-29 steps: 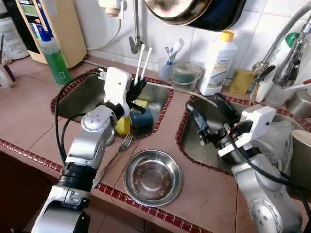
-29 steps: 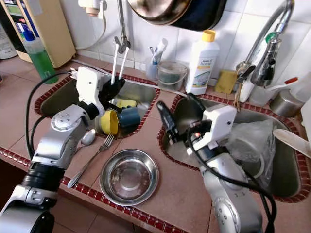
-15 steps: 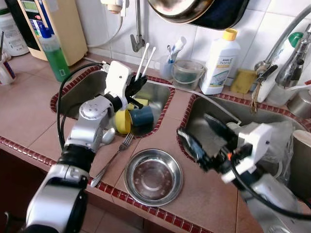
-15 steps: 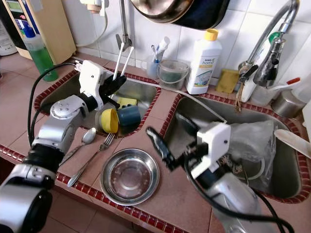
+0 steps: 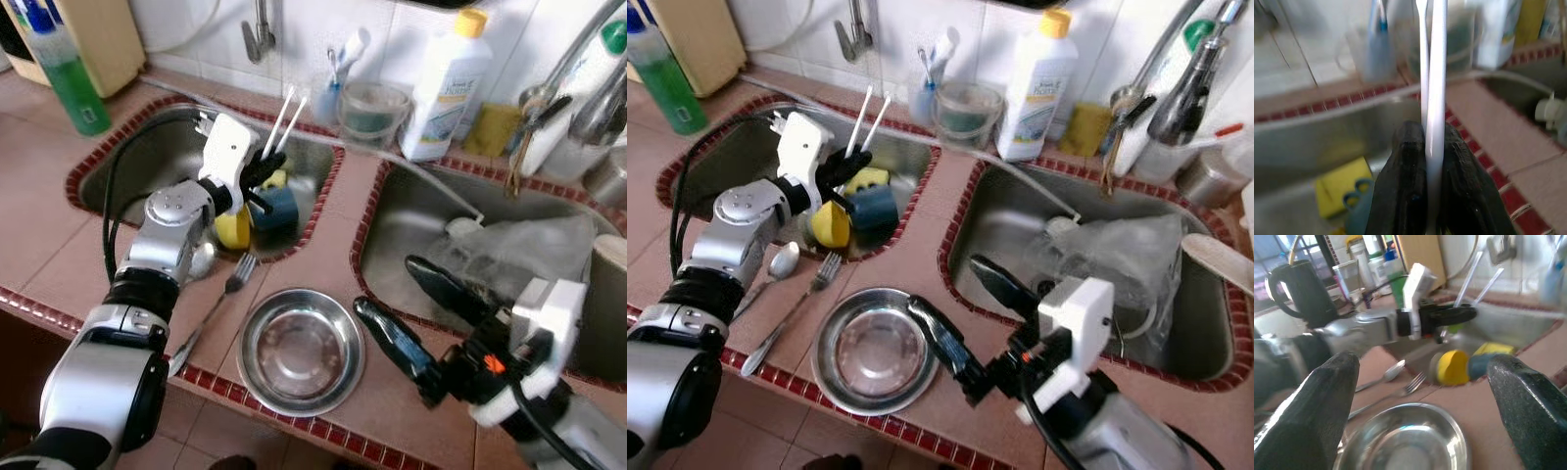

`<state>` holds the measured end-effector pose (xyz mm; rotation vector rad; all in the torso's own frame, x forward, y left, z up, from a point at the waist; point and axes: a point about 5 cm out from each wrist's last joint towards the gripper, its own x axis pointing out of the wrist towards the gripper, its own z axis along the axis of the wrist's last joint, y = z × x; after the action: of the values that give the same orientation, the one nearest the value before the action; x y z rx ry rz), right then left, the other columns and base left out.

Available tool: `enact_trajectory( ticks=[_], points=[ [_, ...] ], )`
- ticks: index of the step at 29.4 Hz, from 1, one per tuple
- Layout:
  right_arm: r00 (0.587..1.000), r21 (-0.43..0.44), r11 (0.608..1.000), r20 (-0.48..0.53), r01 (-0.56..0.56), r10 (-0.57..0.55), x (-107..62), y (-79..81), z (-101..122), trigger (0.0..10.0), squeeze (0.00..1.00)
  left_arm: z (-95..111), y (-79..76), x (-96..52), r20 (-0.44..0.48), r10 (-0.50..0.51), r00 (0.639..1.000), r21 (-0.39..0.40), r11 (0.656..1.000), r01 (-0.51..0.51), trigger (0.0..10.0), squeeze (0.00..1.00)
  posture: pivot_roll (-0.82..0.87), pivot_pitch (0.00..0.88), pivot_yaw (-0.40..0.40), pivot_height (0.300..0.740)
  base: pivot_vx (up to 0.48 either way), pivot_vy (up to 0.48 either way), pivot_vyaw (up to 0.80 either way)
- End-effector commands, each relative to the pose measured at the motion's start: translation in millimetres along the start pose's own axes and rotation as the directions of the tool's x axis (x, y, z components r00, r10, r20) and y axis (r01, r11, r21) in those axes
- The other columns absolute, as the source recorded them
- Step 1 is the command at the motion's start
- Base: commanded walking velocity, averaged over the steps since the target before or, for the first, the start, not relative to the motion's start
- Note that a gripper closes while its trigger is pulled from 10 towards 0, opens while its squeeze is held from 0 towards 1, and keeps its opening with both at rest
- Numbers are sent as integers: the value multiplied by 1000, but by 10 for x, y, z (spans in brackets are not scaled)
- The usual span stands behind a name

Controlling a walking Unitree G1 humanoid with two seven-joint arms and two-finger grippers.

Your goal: Kitchen organization

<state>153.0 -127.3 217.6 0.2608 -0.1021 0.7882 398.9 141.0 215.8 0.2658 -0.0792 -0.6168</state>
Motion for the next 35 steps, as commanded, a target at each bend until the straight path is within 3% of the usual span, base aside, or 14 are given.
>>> enact_trajectory(
  ticks=[1, 7, 16, 24, 25, 27, 28, 29, 35],
  points=[
    [1000, 8, 1000, 1, -20, 20, -54, 88, 67, 10000, 0, 75, 40, 18, 3, -11, 1000, 43, 999, 11, 10000, 0, -141, 310, -28, 731, 0, 0, 0],
    [999, 59, 997, -27, -44, 45, -142, 126, 61, 10000, 0, 83, 120, 9, -32, 2, 999, 73, 997, 0, 10000, 0, -147, 326, -23, 731, 0, 0, 0],
    [996, 120, 991, -69, -52, 61, -238, 126, 79, 10000, 0, 125, 363, -104, -75, 52, 996, 124, 991, -43, 10000, 0, -139, 335, -14, 731, 0, 0, 0],
    [994, 125, 990, -80, -61, 71, -241, 129, 101, 10000, 0, 133, 387, -111, -80, 49, 996, 124, 991, -39, 10000, 0, -133, 333, -14, 731, 0, 0, 0],
    [994, 124, 990, -80, -61, 71, -240, 129, 102, 10000, 0, 135, 388, -111, -80, 48, 996, 124, 992, -38, 10000, 376, -133, 333, -14, 731, 0, 0, 0],
    [994, 124, 990, -81, -61, 72, -239, 129, 103, 10000, 0, 136, 388, -111, -80, 48, 996, 124, 992, -38, 10000, 376, -133, 333, -14, 731, 0, 0, 0],
    [994, 123, 991, -81, -62, 72, -236, 128, 107, 10000, 0, 139, 391, -112, -75, 46, 996, 109, 993, -38, 10000, 851, -134, 332, -15, 731, 0, 0, 0],
    [994, 122, 991, -81, -61, 72, -236, 127, 109, 10000, 0, 140, 392, -114, -71, 44, 997, 100, 994, -36, 10000, 1000, -134, 332, -16, 731, 0, 0, 0],
    [994, 118, 991, -80, -59, 68, -223, 125, 122, 10000, 0, 137, 397, -117, -70, 43, 997, 99, 994, -36, 10000, 1000, -131, 329, -18, 731, 0, 0, 0]
  ],
)
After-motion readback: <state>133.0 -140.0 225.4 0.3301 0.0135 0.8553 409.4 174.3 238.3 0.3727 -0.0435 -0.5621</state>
